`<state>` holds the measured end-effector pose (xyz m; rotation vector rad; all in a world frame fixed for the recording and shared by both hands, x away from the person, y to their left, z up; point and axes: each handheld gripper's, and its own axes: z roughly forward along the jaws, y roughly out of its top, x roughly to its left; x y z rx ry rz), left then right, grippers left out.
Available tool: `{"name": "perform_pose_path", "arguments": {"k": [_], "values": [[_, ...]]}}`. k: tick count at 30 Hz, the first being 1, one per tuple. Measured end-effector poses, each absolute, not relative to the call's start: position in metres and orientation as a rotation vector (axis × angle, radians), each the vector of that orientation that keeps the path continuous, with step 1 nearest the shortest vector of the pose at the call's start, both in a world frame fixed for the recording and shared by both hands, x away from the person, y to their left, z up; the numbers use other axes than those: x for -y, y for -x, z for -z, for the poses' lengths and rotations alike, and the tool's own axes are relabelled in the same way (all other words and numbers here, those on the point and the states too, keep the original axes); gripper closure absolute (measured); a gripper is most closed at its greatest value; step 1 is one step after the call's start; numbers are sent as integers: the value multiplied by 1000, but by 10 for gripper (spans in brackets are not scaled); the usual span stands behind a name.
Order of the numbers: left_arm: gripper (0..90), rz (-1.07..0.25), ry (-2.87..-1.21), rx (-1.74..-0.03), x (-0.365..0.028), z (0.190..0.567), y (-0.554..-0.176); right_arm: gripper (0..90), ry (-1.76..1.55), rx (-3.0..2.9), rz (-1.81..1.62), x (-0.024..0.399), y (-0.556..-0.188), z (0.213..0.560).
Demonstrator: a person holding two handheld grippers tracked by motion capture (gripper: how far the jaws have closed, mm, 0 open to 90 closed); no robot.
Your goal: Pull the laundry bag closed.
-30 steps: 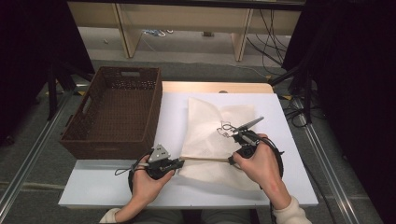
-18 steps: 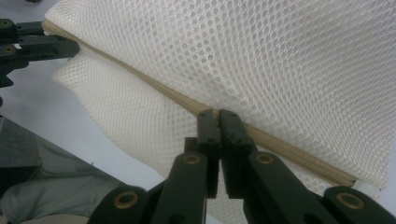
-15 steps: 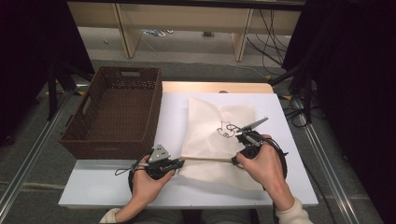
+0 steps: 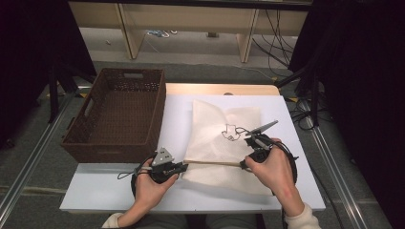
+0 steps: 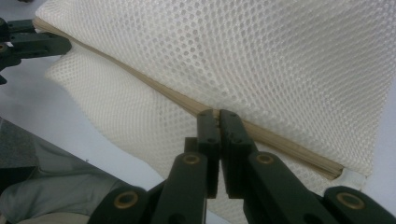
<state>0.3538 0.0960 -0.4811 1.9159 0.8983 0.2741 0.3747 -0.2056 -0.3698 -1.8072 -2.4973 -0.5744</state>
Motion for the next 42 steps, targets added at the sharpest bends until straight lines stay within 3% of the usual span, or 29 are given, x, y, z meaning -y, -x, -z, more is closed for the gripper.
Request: {"name": "perform_pose_path", "arguments": {"k": [42], "values": [[841, -282, -1914, -908, -97, 482, -354, 884, 1831, 2481, 574, 229, -374, 371]]}}
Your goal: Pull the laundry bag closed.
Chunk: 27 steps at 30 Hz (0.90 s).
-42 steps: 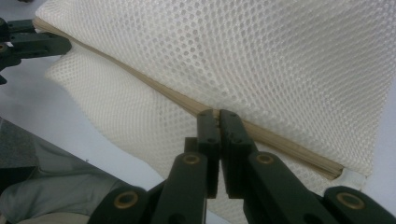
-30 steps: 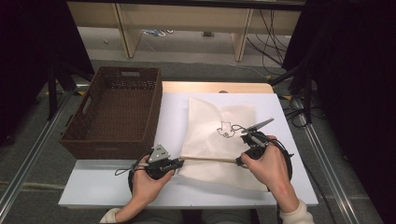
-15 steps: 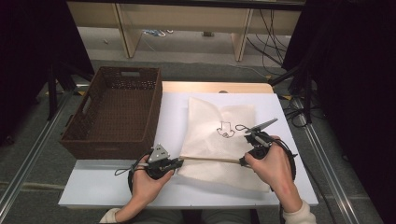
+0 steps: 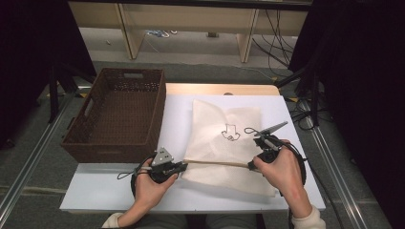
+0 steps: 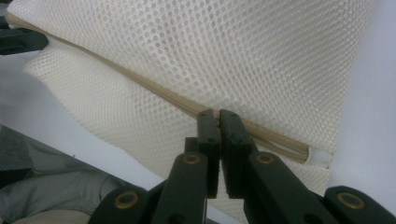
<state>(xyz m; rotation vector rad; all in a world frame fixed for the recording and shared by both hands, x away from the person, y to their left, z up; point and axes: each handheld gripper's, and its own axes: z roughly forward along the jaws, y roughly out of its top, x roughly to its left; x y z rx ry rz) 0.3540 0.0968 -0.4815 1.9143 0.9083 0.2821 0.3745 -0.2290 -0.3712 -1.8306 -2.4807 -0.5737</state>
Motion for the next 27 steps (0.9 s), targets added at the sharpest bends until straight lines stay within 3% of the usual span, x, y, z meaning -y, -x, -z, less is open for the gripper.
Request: {"name": "perform_pose_path", "arguments": {"k": [27], "values": [[841, -288, -1925, -910, -97, 482, -354, 884, 1868, 2440, 515, 250, -376, 380]]}}
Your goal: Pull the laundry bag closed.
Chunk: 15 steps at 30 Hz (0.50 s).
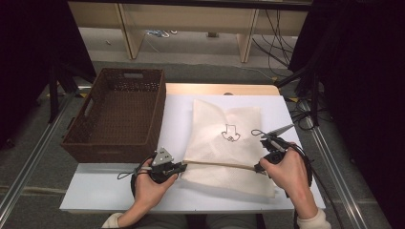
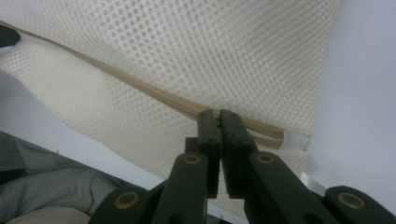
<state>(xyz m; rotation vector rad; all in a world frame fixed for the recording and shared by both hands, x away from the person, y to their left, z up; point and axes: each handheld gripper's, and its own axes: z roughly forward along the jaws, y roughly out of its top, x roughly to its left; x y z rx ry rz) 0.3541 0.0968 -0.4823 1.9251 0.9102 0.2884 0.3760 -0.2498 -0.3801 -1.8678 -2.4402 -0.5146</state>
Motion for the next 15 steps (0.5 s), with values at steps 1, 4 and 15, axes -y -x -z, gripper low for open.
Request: {"name": "perform_pose_path", "arguments": {"k": [1, 4, 15], "values": [[840, -289, -1925, -909, -97, 483, -354, 884, 1905, 2408, 508, 249, -375, 380], [841, -284, -1934, -919, -98, 483, -354, 884, 1908, 2414, 506, 254, -376, 383], [841, -278, -1948, -928, -98, 485, -355, 884, 1920, 2390, 460, 267, -381, 394]]}}
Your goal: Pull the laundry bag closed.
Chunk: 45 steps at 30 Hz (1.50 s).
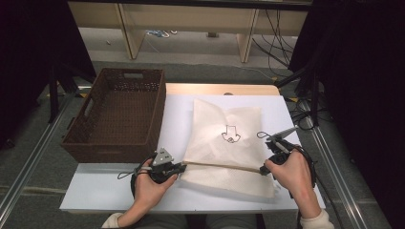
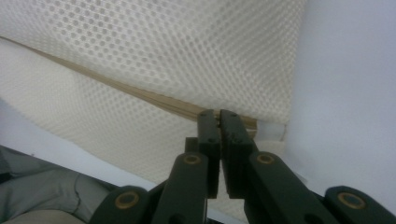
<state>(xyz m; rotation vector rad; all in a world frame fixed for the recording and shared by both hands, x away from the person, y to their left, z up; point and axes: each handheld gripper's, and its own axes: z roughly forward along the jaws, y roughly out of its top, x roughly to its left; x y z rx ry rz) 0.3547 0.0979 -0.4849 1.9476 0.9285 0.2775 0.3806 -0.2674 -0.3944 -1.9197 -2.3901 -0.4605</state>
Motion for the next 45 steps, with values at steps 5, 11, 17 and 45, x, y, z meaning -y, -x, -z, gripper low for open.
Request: {"name": "perform_pose_path", "arguments": {"k": [5, 11, 17, 45], "values": [[840, -276, -1943, -932, -97, 485, -354, 884, 1946, 2345, 446, 271, -383, 399], [840, -269, -1955, -940, -98, 486, -355, 884, 1968, 2332, 433, 272, -385, 405], [840, -278, -1977, -934, -99, 486, -355, 884, 1972, 2362, 409, 275, -385, 409], [786, -296, -2017, -915, -98, 486, -355, 805, 2043, 2343, 408, 270, -382, 408]]}}
